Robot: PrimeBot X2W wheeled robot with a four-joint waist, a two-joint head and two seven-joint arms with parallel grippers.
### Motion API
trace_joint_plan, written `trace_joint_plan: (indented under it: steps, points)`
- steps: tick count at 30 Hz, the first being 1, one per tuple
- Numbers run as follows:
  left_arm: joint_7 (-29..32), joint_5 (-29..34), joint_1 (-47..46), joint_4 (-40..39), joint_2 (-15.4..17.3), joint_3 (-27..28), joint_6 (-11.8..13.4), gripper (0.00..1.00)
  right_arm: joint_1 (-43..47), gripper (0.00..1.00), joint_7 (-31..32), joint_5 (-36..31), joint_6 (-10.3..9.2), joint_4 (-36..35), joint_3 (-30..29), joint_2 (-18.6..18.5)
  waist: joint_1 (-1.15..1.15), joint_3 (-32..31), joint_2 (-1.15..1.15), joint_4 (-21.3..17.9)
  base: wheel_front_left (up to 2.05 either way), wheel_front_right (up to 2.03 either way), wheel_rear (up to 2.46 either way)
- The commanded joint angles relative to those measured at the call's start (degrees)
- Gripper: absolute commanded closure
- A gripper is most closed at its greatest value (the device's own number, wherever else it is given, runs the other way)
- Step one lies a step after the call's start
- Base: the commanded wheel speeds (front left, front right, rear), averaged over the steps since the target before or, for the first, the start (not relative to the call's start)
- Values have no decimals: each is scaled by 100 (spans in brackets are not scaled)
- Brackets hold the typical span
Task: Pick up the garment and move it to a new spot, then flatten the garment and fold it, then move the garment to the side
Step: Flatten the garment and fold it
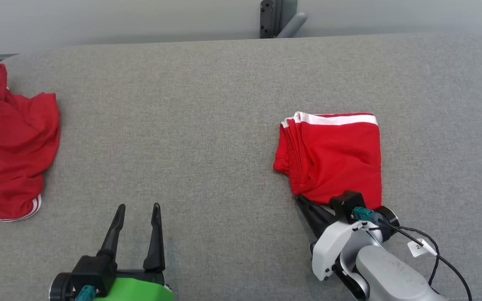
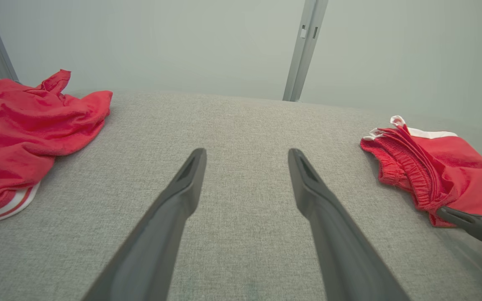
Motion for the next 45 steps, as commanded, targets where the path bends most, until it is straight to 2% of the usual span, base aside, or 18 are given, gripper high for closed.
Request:
trace_joint_plan:
  steps: [1, 7, 12, 13, 15, 16, 21, 27, 31, 35, 45]
  points:
    - [-17, -16, 83, -5, -4, -1, 29, 0, 68, 100, -24, -39, -5, -54, 46, -13, 0, -65, 30, 22, 0, 0, 0]
    - [-17, -42, 213, -44, -3, 77, 57, 0, 285, 100, -27, -121, -5, -382, 54, -109, 0, -229, 30, -30, 0, 0, 0]
    - [-17, -55, 382, -56, -3, 199, 42, 0, 635, 100, -28, -224, -5, -946, -292, -321, 0, -421, 30, -128, 0, 0, 0]
    - [-17, -50, 415, -61, -3, 228, 43, 0, 715, 97, -28, -273, -5, -1083, -426, -376, 0, -465, 30, -147, 0, 0, 0]
    - [-17, -37, 484, -65, -3, 283, 41, 0, 914, 38, -28, -358, -5, -1348, -764, -455, 0, -559, 30, -186, 0, 0, 0]
    - [-17, -28, 520, -71, -3, 315, 38, 0, 1019, 0, -27, -433, -5, -1490, -959, -491, 0, -588, 30, -207, 0, 0, 0]
    - [-17, 18, 631, -28, -3, 477, -8, 0, 1554, 0, -25, -867, -5, -2227, -2126, -532, 0, -711, 30, -298, 0, 0, 0]
    - [-18, 88, 675, 135, -2, 631, -122, 0, 2159, 0, -25, -1406, -5, -2758, -3443, -313, 0, -822, 30, -308, 0, 0, 0]
    - [-17, 76, 703, 195, -2, 724, -170, 0, 2446, 0, -25, -1618, -5, -2965, -4040, -118, 0, -848, 30, -322, 0, 0, 0]
    - [-17, 71, 736, 204, -3, 788, -190, 0, 2585, 0, -25, -1728, -5, -3005, -4351, 45, 0, -823, 30, -367, 0, 0, 0]
    - [-17, -11, 718, 204, -3, 822, -175, 0, 2532, 0, -25, -1826, -5, -2839, -4423, 205, 0, -806, 30, -339, 0, 0, 0]
